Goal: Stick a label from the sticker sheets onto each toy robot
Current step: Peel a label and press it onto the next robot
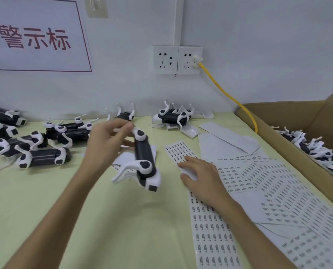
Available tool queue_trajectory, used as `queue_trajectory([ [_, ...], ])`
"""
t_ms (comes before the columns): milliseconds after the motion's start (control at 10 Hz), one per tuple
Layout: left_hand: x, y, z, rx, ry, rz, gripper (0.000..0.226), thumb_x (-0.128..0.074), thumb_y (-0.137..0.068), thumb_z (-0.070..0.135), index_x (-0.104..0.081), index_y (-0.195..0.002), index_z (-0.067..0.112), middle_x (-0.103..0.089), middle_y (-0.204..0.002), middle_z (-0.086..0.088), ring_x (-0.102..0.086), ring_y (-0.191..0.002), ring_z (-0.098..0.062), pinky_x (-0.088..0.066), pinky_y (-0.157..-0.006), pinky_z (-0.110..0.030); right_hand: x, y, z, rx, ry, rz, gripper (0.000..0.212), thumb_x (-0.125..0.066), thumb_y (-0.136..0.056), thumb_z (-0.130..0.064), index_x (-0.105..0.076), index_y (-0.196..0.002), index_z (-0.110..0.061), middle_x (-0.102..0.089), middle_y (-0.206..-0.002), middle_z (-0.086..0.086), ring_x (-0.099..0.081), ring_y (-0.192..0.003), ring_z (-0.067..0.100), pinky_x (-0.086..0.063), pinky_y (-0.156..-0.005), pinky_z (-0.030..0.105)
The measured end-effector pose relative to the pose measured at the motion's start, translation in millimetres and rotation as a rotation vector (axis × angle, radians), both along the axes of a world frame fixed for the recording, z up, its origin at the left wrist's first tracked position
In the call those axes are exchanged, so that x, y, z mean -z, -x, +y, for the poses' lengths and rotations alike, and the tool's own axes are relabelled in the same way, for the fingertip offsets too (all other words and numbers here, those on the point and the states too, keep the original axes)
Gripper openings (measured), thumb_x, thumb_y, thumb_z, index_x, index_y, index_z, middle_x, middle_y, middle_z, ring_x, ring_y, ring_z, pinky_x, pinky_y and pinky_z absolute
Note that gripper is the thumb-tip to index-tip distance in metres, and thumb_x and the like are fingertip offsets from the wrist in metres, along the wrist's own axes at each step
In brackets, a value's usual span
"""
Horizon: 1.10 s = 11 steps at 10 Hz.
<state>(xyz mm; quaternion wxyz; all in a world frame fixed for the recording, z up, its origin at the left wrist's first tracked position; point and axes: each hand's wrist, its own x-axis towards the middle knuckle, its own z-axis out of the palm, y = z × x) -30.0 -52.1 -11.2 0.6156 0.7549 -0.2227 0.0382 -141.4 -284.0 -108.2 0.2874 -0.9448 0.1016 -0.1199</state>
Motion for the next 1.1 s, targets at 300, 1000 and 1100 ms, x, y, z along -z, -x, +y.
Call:
queue_trajectory([
  [300, 38.8, 53.9, -90.3, 0.104, 0.233, 0.409, 0.022, -0.062, -0.104, 0.02, -0.075, -0.088, 0.012, -0.079, -0.079, 0.0, -0.078, -0.068, -0.021, -0.055, -0.05, -0.023, -16.9, 2.8, -7.4, 0.077, -0.533, -0.346, 0.038, -0.071, -0.087, -0.001, -0.07, -0.114, -0.028, -0.071, -0.118, -0.011, -0.063, -0.116, 0.005, -0.048, -0.107, 0.038],
  [1000, 67.7, 74.6, -100.8, 0.227, 0.266, 0.656, 0.028, -0.046, -0.107, 0.013, -0.071, -0.117, 0.009, -0.078, -0.106, -0.011, -0.076, -0.096, -0.02, -0.061, -0.081, -0.034, -40.1, 17.6, -13.7, -0.353, -0.958, -0.283, 0.06, -0.081, -0.073, -0.016, -0.065, -0.131, -0.021, -0.068, -0.126, 0.011, -0.065, -0.118, 0.026, -0.052, -0.095, 0.03],
  [1100, 59.5, 76.2, -97.7, 0.308, 0.306, 0.557, 0.032, -0.047, -0.105, 0.013, -0.069, -0.128, 0.019, -0.075, -0.124, 0.0, -0.068, -0.121, -0.019, -0.053, -0.094, -0.037, -43.6, 18.1, -15.0, -0.272, -0.952, -0.354, 0.061, -0.084, -0.069, -0.017, -0.067, -0.128, -0.023, -0.07, -0.122, 0.008, -0.066, -0.115, 0.021, -0.053, -0.091, 0.026],
])
